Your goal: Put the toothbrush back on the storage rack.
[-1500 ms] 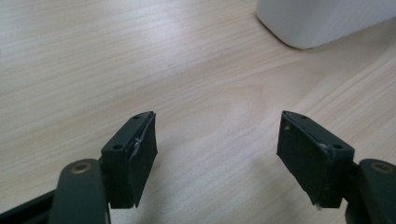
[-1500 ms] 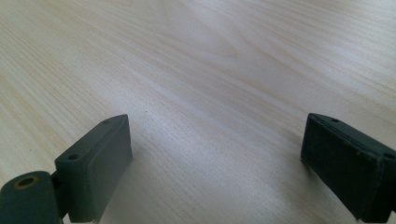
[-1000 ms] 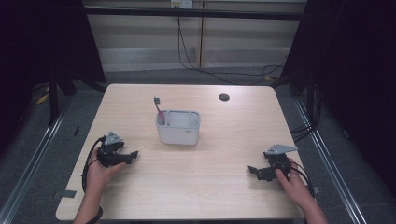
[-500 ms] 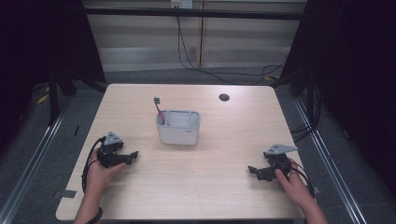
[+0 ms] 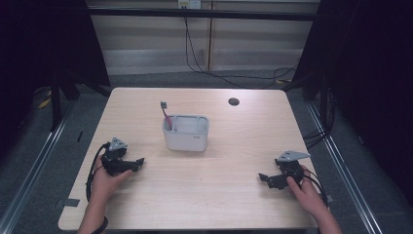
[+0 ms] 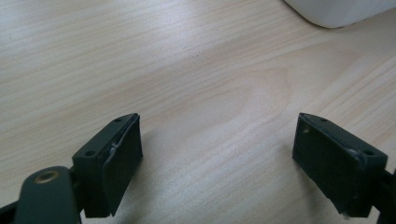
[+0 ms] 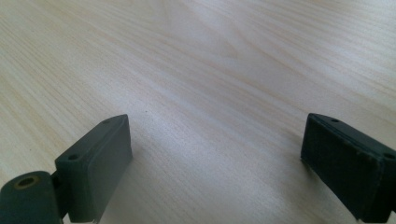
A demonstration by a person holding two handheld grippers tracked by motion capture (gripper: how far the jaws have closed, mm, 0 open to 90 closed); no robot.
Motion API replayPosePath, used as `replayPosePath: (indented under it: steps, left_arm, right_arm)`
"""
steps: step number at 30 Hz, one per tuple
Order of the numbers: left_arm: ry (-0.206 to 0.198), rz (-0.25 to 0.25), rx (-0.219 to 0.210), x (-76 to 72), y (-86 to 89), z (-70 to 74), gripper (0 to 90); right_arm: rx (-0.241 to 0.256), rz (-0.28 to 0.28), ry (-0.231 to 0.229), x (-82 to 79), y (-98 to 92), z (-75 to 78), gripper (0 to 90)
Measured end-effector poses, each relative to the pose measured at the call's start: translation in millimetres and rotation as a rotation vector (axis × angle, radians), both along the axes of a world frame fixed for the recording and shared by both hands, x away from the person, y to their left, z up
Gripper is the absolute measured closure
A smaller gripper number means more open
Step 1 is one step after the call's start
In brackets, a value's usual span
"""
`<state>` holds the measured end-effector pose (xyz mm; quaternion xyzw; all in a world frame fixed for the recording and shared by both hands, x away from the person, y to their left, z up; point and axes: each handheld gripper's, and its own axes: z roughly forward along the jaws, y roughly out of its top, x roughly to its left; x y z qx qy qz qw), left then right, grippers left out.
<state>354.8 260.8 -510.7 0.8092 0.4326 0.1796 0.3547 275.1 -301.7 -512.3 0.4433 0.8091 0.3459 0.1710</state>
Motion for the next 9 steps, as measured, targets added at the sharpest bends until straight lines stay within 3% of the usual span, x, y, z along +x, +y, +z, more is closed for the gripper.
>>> replayPosePath:
  steps: [9]
  left_arm:
    - [0.0,0.001,-0.001,-0.1,-0.1,0.0,15.5]
  right_arm:
    - [0.0,0.0,0.0,0.0,0.0,0.0,8.2]
